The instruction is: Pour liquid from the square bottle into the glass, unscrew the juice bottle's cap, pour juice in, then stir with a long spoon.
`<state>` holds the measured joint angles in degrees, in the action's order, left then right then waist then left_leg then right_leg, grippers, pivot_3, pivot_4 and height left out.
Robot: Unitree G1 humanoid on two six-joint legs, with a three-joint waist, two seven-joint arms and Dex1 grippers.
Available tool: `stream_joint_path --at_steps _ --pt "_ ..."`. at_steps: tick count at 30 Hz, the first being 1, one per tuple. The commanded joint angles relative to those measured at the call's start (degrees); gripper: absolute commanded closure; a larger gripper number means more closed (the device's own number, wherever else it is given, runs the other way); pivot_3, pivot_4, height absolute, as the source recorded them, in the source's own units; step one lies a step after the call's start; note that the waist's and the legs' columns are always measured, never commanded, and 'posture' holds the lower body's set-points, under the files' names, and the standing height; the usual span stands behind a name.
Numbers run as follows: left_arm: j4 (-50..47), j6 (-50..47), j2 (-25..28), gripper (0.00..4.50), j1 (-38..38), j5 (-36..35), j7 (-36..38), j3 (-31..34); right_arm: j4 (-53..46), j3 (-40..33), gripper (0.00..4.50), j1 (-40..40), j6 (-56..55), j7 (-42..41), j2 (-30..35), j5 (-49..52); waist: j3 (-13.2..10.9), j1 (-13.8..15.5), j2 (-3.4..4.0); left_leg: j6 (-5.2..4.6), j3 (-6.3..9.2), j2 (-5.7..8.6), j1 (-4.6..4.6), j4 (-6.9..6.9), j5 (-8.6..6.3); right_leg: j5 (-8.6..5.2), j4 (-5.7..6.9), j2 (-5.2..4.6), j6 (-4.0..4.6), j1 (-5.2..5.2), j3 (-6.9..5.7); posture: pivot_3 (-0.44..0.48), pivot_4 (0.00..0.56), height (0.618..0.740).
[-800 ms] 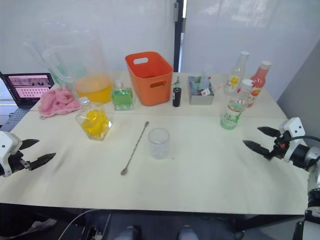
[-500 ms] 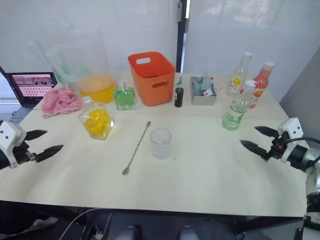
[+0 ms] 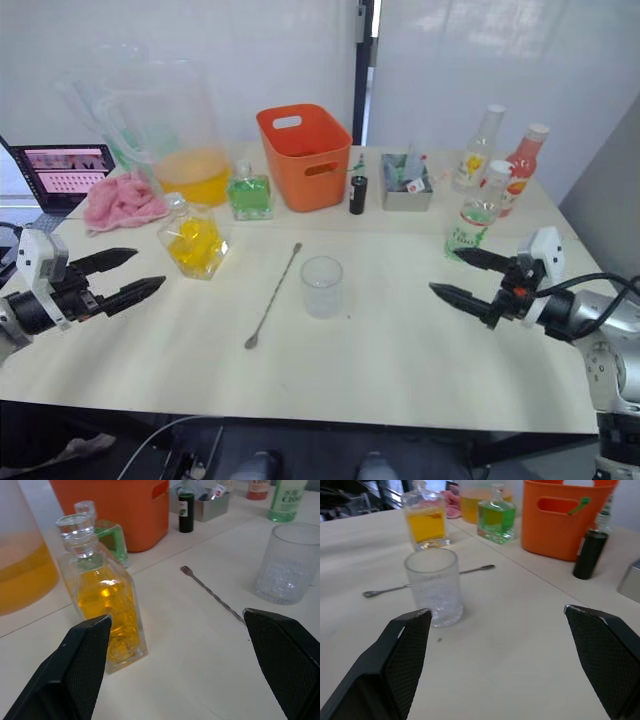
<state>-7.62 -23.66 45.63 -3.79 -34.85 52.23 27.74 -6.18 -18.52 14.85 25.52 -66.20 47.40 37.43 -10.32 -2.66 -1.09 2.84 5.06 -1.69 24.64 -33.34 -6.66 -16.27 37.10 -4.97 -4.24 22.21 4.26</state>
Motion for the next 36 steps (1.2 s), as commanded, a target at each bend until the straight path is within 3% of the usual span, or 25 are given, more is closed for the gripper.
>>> stream_joint_path --at_steps 1,10,18,27,36 --pt "-6.83 1.94 -3.28 0.05 3.36 0.57 -5.9 3.96 -1.61 1.06 0.0 3.59 2.09 -2.1 0.94 3.13 -0.01 0.1 -0.01 0.0 0.0 -0.02 0.02 -0.01 0.0 0.01 0.0 0.02 0.02 0.0 0.0 0.0 0.15 0.74" --pt "-21.53 3.23 -16.28 0.05 11.42 4.58 -23.77 5.16 2.72 6.25 0.0 13.54 4.13 -8.29 -0.14 4.94 -0.01 0.7 -0.06 0.01 -0.09 -0.09 0.09 -0.42 -0.02 0.04 -0.02 0.07 0.18 -0.06 0.03 0.0 0.15 0.74" --pt "-21.27 -0.8 -22.27 0.05 5.83 3.83 -35.33 2.27 1.76 8.6 0.0 13.85 3.99 -10.0 -0.24 4.29 0.0 1.61 -0.09 0.01 -0.19 -0.11 0.12 -0.55 -0.02 0.04 -0.02 0.07 0.27 -0.07 0.07 0.0 0.15 0.74" --pt "-6.81 1.38 -17.8 0.05 -6.82 10.39 -34.12 -4.69 -2.66 6.29 0.0 10.73 5.16 -6.5 0.28 4.97 0.0 1.8 -0.1 0.01 -0.19 -0.11 0.18 -0.54 -0.01 0.2 -0.05 0.11 0.0 -0.01 0.07 0.0 0.15 0.74" --pt "6.76 4.89 -18.55 0.05 -16.85 11.96 -30.16 -8.56 -4.7 2.38 0.0 6.3 3.94 -5.13 1.18 5.41 0.0 1.77 -0.11 0.01 -0.18 -0.11 0.29 -0.54 -0.01 0.24 -0.1 0.12 -0.09 0.02 0.05 0.0 0.15 0.74"
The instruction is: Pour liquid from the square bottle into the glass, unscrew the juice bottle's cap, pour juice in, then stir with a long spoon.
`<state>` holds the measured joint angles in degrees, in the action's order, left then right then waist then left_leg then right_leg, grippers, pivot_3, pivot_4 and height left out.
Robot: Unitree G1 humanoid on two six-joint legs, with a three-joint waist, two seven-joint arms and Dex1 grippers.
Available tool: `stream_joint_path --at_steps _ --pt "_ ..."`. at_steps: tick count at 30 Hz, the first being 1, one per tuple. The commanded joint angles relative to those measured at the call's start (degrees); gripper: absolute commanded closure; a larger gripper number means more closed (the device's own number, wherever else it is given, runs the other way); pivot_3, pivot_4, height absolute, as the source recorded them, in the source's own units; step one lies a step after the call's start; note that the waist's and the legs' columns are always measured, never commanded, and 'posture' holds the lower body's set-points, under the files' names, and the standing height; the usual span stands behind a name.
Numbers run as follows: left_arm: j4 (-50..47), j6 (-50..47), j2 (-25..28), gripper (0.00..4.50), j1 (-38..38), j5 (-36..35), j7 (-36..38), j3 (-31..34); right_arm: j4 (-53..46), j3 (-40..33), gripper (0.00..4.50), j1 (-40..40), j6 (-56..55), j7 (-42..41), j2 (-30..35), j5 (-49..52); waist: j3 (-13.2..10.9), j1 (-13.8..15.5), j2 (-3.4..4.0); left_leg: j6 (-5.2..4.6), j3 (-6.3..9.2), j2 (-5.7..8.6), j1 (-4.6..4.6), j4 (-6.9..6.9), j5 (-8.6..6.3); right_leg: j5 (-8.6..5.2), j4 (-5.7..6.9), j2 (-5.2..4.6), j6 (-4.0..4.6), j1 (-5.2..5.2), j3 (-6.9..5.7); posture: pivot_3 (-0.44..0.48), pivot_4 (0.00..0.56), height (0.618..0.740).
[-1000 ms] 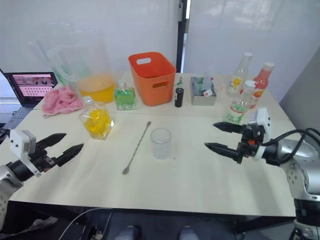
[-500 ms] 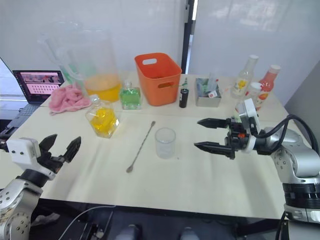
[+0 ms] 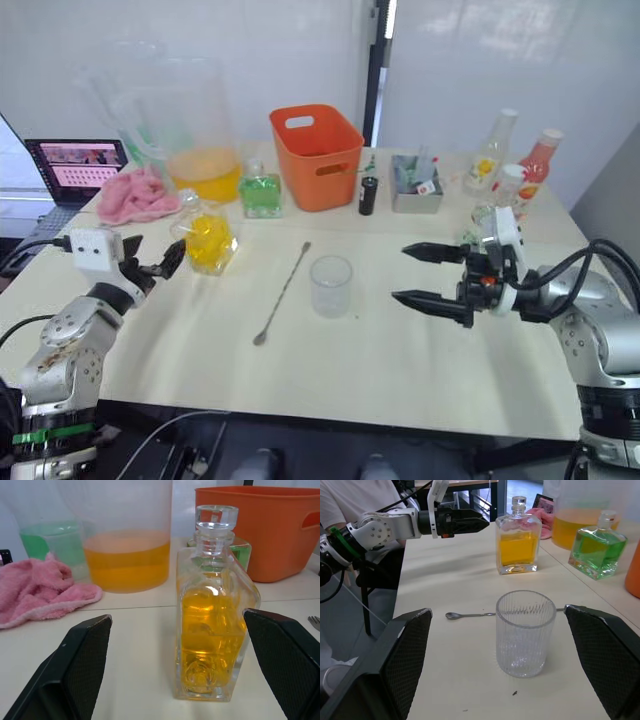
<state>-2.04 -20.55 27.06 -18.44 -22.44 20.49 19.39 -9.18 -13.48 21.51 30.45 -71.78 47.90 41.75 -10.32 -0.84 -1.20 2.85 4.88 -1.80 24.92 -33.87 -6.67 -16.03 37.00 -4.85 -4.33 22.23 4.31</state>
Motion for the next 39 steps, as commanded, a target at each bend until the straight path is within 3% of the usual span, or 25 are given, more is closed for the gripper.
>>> stream_joint_path --at_steps 1,21,27,33,39 --pt "2.06 1.9 -0.11 0.05 -2.88 -0.67 1.87 -0.26 -1.71 -2.8 0.0 -0.48 -1.09 0.58 0.62 1.01 0.0 -0.12 0.0 0.0 0.0 0.0 0.0 0.0 0.0 0.0 0.0 0.0 0.0 0.0 0.0 0.0 0.15 0.74" --pt "19.88 9.26 -2.07 0.05 -14.7 4.58 2.71 -4.71 -4.58 -4.74 0.0 -3.02 -1.02 3.1 0.81 0.96 -0.01 -0.12 -0.01 0.0 0.01 0.01 0.04 -0.03 0.01 0.07 -0.01 0.01 -0.12 0.01 0.01 0.0 0.15 0.74" --pt "24.05 11.99 -2.03 1.71 -17.16 6.2 2.76 -5.33 -4.46 -4.27 0.0 -2.65 -1.17 3.19 0.88 0.83 -0.01 -0.02 -0.02 0.0 0.01 0.02 0.05 -0.04 0.01 0.08 -0.02 0.01 -0.14 0.01 0.01 0.0 0.15 0.74" --pt "21.99 11.59 -1.86 1.71 -17.28 7.0 2.91 -6.52 -3.81 -4.07 0.0 -2.75 -1.38 2.76 0.82 0.62 -0.01 -0.02 -0.02 0.02 0.01 0.02 0.04 -0.05 0.03 0.09 0.0 0.01 -0.16 0.0 0.01 0.0 0.15 0.74" --pt "12.29 5.76 0.4 1.71 -16.73 3.84 4.31 -5.24 -2.8 -4.36 0.0 -2.62 -0.3 2.83 0.05 1.93 -0.16 -0.03 -0.25 0.03 0.03 0.02 0.17 -0.04 0.03 0.1 -0.03 0.01 -0.17 0.07 0.0 0.0 0.15 0.74"
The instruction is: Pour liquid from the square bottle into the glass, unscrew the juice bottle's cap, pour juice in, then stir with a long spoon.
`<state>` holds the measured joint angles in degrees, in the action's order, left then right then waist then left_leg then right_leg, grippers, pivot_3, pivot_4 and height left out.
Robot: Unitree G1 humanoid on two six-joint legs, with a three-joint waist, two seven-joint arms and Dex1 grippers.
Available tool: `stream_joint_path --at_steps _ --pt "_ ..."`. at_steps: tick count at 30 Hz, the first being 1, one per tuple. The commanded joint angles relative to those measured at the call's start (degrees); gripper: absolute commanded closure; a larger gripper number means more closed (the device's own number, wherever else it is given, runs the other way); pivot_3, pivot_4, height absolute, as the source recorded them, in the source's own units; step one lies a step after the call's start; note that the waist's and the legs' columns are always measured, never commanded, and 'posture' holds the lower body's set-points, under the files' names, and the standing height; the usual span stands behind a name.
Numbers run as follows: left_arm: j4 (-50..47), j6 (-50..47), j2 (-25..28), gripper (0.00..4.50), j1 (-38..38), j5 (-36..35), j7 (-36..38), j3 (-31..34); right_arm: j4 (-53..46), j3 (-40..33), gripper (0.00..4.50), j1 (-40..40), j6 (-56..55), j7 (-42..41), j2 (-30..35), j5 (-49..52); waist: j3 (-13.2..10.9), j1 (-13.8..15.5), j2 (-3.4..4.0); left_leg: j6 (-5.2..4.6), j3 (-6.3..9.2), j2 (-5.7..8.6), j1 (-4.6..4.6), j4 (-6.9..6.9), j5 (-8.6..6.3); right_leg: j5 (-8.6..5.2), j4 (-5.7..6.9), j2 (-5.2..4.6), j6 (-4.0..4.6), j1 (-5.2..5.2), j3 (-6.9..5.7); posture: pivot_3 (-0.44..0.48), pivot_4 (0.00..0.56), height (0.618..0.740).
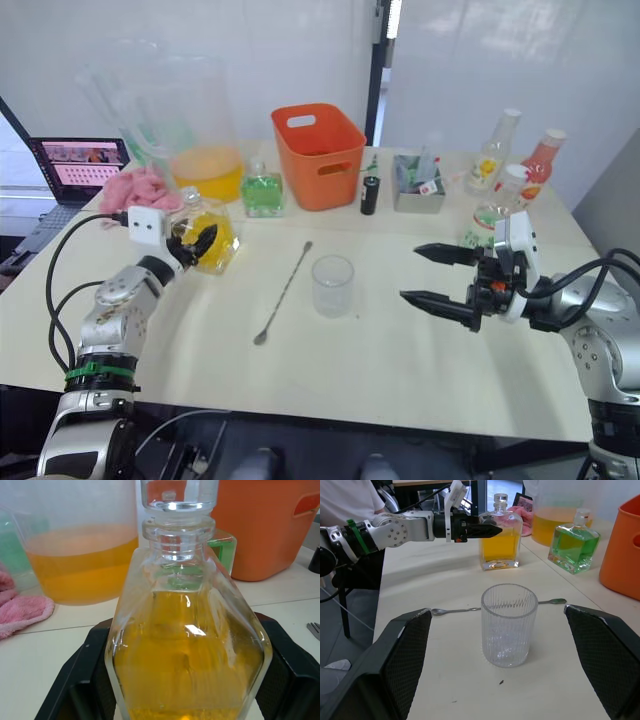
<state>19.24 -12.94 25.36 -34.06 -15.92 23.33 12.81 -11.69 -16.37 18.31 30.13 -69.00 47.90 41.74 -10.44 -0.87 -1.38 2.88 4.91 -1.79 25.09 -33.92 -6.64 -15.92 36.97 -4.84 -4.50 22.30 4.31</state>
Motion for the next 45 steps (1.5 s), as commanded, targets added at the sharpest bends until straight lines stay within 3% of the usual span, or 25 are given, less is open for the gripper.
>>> stream_joint_path --at_steps 1,7,14,18,22,28,33,45 --pt "-11.14 -3.21 2.6 1.71 -0.81 -3.43 2.13 1.54 -0.12 -1.71 0.0 0.58 0.55 0.21 -0.13 2.5 -0.14 -0.02 -0.22 0.0 0.01 0.0 0.03 0.0 0.0 0.0 0.0 0.0 0.0 0.02 0.0 0.0 0.15 0.74" --pt "-24.75 -10.6 6.2 1.71 4.6 -11.34 10.96 1.97 1.13 -0.26 0.0 0.8 1.48 -1.19 0.91 2.33 -0.29 -0.12 -0.43 0.01 0.03 0.0 0.22 0.05 -0.01 0.24 -0.1 0.01 0.39 0.13 -0.01 0.0 0.15 0.74" --pt "-34.9 -12.51 14.91 1.71 13.39 -19.51 28.67 2.41 2.35 1.76 0.0 1.91 0.77 -2.31 0.79 1.34 -0.32 -0.58 -0.42 0.01 0.02 -0.1 0.2 0.05 -0.01 0.24 -0.14 0.07 0.41 0.16 -0.03 0.0 0.15 0.74" --pt "-38.71 -14.23 17.58 1.71 13.95 -23.41 34.08 1.8 1.99 1.62 0.0 1.29 1.16 -2.77 1.16 1.54 -0.34 -0.31 -0.4 0.01 0.01 -0.15 0.21 0.03 -0.01 0.23 -0.17 0.09 0.39 0.17 -0.03 0.0 0.15 0.74" --pt "-41.39 -15.22 19.29 1.71 13.47 -21.98 36.22 -2.5 0.01 0.82 0.0 -0.67 4.24 -3.92 3.36 3.33 -0.34 0.12 -0.4 0.01 0.0 -0.13 0.21 0.02 -0.01 0.23 -0.23 0.08 0.39 0.11 -0.02 0.0 0.15 0.74" --pt "-41.76 -14.24 17.91 1.71 10.38 -21.49 39.22 -8.73 -1.64 -0.78 0.0 -2.58 4.96 -3.39 4.29 4.22 -0.34 0.01 -0.4 0.01 0.0 -0.15 0.21 0.02 -0.01 0.19 -0.21 0.09 0.32 0.13 -0.02 0.0 0.15 0.74" --pt "-37.07 -11.98 13.58 1.71 6.65 -17.75 41.15 -15.9 -5.15 -4.06 0.0 -7.15 6.34 -1.27 4.5 5.64 -0.34 0.04 -0.39 0.0 0.0 -0.14 0.21 0.01 -0.01 0.14 -0.19 0.1 0.23 0.12 -0.02 0.0 0.15 0.74" --pt "-27.95 -6.96 6.39 1.71 3.69 -13.5 46.81 -21.87 -11.36 -11.31 0.0 -14.99 10.47 2.35 5.77 10.2 -0.34 -0.12 -0.39 -0.01 0.0 -0.14 0.21 -0.03 0.0 0.14 -0.17 0.11 0.22 0.1 -0.01 0.0 0.15 0.74"
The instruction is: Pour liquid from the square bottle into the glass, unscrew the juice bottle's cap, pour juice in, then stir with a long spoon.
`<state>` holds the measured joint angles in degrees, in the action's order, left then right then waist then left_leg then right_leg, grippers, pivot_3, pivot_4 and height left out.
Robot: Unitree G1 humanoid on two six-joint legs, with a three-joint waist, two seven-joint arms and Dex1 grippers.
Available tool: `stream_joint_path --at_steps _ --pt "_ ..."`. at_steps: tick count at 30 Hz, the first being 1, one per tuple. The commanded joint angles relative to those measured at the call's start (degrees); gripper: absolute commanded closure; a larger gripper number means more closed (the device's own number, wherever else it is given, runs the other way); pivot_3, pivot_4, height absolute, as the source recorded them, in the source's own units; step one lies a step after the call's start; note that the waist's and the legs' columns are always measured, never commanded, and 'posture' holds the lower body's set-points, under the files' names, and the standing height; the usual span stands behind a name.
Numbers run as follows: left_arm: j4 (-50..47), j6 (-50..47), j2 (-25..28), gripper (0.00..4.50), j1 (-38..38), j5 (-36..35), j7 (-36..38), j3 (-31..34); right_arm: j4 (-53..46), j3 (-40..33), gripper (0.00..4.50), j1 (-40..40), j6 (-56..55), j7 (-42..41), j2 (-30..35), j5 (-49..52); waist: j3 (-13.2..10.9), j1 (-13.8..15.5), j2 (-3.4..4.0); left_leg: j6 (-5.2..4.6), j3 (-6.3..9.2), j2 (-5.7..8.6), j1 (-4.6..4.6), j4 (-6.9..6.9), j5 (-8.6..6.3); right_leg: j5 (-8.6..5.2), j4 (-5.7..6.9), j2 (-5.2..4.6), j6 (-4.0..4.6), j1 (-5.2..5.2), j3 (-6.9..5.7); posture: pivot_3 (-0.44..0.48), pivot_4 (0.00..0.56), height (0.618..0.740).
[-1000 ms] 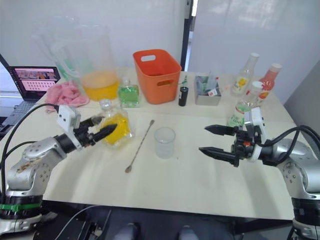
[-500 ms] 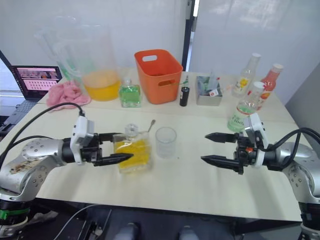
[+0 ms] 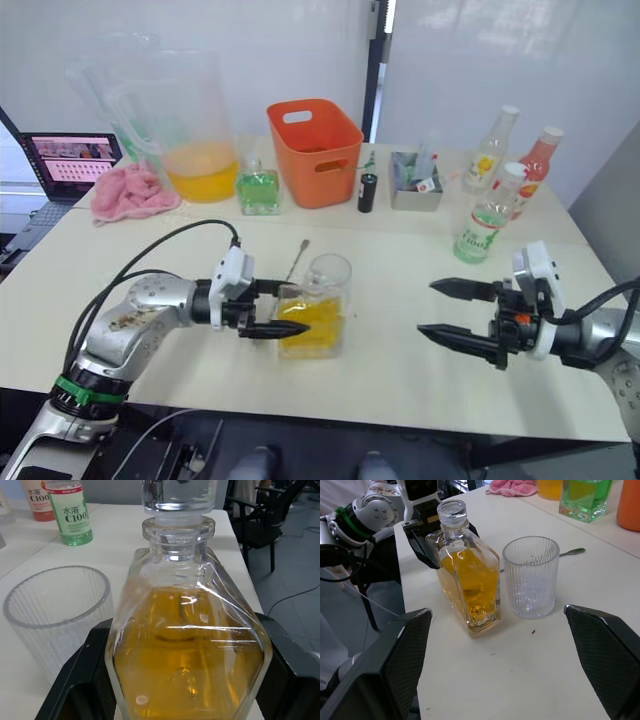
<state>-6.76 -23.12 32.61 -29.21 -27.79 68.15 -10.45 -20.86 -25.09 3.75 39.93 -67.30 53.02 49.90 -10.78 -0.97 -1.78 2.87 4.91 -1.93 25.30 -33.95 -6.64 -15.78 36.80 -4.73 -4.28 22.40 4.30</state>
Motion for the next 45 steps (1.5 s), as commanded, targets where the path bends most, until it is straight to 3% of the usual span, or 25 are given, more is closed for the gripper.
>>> stream_joint_path --at_steps 1,12,14,16,17,28,42,43,45 --pt "-1.97 3.01 -0.87 1.71 -0.63 -2.23 2.81 1.58 -2.45 -2.84 0.0 -0.69 0.8 0.89 0.73 2.33 0.0 -0.07 0.0 0.0 0.0 0.0 0.0 0.0 0.0 0.0 0.0 0.0 0.0 0.0 0.0 0.0 0.15 0.74" --pt "1.17 4.08 2.23 1.71 1.7 -0.09 8.38 0.81 -2.28 -1.78 0.0 0.36 1.52 1.76 1.48 2.92 0.0 -0.16 0.01 0.0 0.0 -0.02 -0.02 -0.04 0.0 0.0 0.02 0.0 -0.01 -0.02 0.0 0.0 0.15 0.74" --pt "1.09 3.82 2.47 0.66 1.95 -0.4 8.48 0.89 -2.17 -1.44 0.0 0.76 1.71 1.67 1.46 2.85 0.01 -0.2 0.02 -0.01 0.0 -0.04 -0.03 -0.04 0.0 -0.01 0.02 0.02 -0.01 -0.02 0.0 0.0 0.15 0.74" --pt "0.28 3.04 2.63 0.06 2.15 -1.18 8.42 1.3 -2.07 -1.14 0.0 1.17 1.91 1.6 1.44 2.85 0.01 -0.07 0.02 -0.01 0.0 -0.03 -0.04 -0.04 0.0 -0.01 0.02 0.02 -0.02 -0.04 0.0 0.0 0.15 0.74" --pt "-0.12 2.8 2.75 0.02 2.27 -1.38 8.4 1.44 -1.96 -0.89 0.0 1.43 1.92 1.59 1.39 2.79 0.01 -0.02 0.02 -0.01 0.0 -0.03 -0.04 -0.05 0.0 -0.03 0.02 0.02 -0.05 -0.05 0.0 0.0 0.15 0.74" --pt "-8.7 -4.73 2.65 0.02 4.79 -3.95 1.15 2.68 -0.86 2.76 0.0 3.9 1.05 1.68 0.23 1.6 0.01 0.01 0.03 0.0 0.0 -0.04 -0.05 -0.08 0.0 -0.06 0.03 0.02 -0.14 -0.07 0.0 0.0 0.15 0.74" --pt "-4.91 2.63 -0.92 0.02 4.24 2.43 0.32 -1.16 -1.79 3.76 0.0 4.84 0.93 3.3 -1.0 1.96 0.02 0.06 0.03 0.0 0.0 -0.03 -0.08 -0.1 0.0 -0.06 0.02 0.02 -0.14 -0.1 0.0 0.0 0.15 0.74" --pt "-4.89 2.91 -0.98 0.58 4.29 2.32 0.61 -1.13 -2.04 3.79 0.0 4.83 0.97 3.4 -0.99 2.07 0.02 0.05 0.04 -0.01 0.0 -0.03 -0.09 -0.1 0.0 -0.06 0.03 0.02 -0.14 -0.1 0.0 0.0 0.15 0.74" --pt "-4.86 3.28 -1.01 1.23 4.48 2.23 1.01 -0.93 -3.55 5.35 0.0 4.73 0.62 3.16 0.36 0.28 0.02 0.05 0.04 -0.01 0.0 -0.03 -0.09 -0.1 0.0 -0.06 0.04 0.02 -0.14 -0.1 0.0 0.0 0.15 0.74"
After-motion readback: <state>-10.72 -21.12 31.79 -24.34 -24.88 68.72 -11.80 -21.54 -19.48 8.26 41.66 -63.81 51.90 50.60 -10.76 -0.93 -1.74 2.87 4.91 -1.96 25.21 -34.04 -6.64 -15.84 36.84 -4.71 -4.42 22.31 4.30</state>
